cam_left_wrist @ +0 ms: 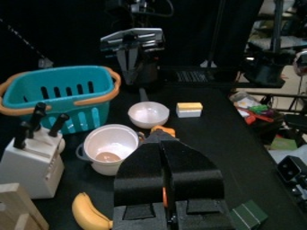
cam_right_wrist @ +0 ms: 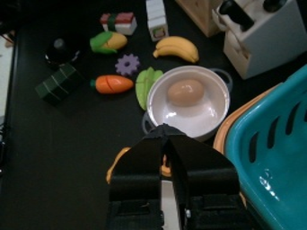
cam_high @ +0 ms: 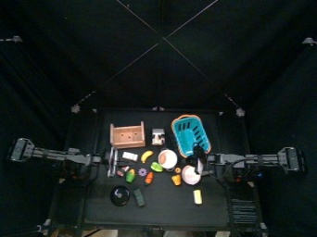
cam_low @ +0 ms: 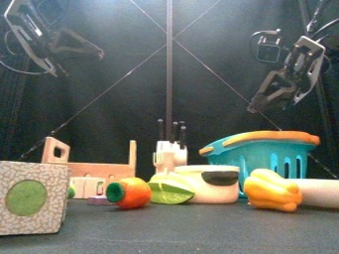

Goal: Grab yellow nut

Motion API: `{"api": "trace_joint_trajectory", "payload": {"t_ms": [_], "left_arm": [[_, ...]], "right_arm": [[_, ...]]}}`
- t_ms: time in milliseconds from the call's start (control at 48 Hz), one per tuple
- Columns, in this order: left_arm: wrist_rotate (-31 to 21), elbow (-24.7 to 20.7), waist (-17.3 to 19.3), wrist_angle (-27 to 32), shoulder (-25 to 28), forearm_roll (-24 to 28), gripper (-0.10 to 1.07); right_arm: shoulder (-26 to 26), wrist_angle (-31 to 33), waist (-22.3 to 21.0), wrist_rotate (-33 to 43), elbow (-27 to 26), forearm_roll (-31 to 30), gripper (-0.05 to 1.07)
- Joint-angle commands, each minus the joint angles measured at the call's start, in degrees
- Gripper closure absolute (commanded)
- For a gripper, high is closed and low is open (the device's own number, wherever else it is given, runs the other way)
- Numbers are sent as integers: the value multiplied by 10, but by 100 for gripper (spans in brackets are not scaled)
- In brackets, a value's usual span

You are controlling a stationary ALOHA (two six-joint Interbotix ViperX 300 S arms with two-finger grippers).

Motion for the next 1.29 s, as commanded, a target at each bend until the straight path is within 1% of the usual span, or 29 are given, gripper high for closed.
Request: {"api": "trace_joint_trajectory", "payload": {"t_ms": [0, 146, 438, 667, 708, 771, 958, 1083, 1167, 1271], "left_arm": [[0, -17, 2, -4, 20, -18, 100], [4, -4, 3, -4, 31, -42, 100], [2, 10, 4, -13, 31, -47, 100], [3, 8, -4, -14, 31, -52, 100], [3, 8, -5, -14, 31, -52, 100], [2, 8, -5, -14, 31, -53, 100], [3, 6, -5, -14, 31, -51, 100], [3, 6, -5, -14, 31, -51, 100], [3, 7, -5, -14, 31, -52, 100], [3, 7, -5, -14, 31, -52, 100]], "right_arm": [[12, 18, 4, 1, -24, -1, 100], [42, 24, 9, 1, -26, -5, 100], [105, 29, 27, 1, -42, -28, 100], [178, 29, 45, 1, -59, -43, 98], [189, 30, 47, 1, -62, -45, 95], [205, 37, 51, 1, -68, -49, 87], [238, 65, 54, 2, -84, -53, 58], [249, 83, 54, 1, -93, -54, 44], [247, 97, 54, 1, -99, -58, 40], [238, 111, 55, 1, -109, -62, 40]]}}
